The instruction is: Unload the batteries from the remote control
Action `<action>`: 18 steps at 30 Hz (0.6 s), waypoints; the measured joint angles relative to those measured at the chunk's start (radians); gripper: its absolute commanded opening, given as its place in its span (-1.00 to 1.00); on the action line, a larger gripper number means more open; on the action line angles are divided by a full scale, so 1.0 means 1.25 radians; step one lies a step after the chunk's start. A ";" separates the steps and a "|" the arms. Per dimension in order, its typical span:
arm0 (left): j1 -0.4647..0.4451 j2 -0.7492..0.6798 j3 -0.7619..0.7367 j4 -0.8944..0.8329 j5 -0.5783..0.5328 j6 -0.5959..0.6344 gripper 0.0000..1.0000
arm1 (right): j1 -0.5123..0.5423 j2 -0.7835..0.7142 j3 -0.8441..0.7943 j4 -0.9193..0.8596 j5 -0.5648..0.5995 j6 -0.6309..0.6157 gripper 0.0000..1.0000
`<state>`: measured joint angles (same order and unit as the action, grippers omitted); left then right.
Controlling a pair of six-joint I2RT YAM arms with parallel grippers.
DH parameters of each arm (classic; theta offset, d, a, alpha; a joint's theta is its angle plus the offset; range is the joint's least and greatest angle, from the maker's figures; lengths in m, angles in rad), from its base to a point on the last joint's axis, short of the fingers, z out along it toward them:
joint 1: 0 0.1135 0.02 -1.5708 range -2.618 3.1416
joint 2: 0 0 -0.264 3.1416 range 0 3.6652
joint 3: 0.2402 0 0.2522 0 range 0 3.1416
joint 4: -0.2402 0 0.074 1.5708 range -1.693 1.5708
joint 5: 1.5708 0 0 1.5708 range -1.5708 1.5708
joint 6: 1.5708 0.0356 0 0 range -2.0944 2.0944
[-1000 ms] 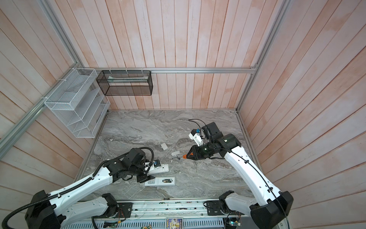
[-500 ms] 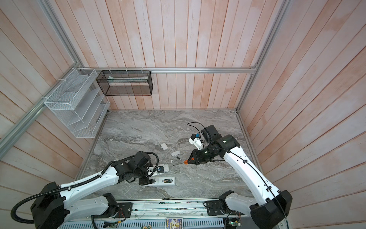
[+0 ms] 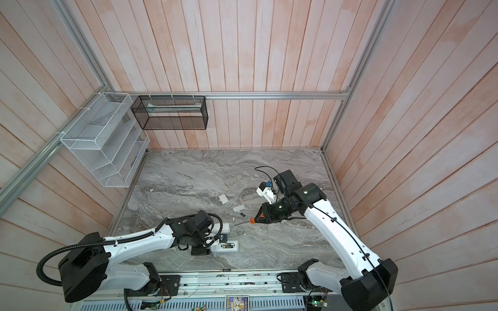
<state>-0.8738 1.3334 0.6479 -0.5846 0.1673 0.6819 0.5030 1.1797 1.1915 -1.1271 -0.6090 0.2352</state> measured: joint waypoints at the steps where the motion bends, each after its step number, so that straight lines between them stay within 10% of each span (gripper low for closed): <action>1: 0.000 0.005 0.000 0.001 -0.003 0.000 0.06 | 0.000 0.000 0.000 0.001 -0.002 0.000 -1.00; 18: -0.029 0.064 0.030 -0.028 -0.055 -0.011 0.20 | 0.000 -0.001 0.000 0.007 -0.003 0.000 -1.00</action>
<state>-0.9104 1.4132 0.6853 -0.6193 0.0986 0.6678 0.5030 1.1790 1.1915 -1.1179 -0.6132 0.2352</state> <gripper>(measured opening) 0.598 0.268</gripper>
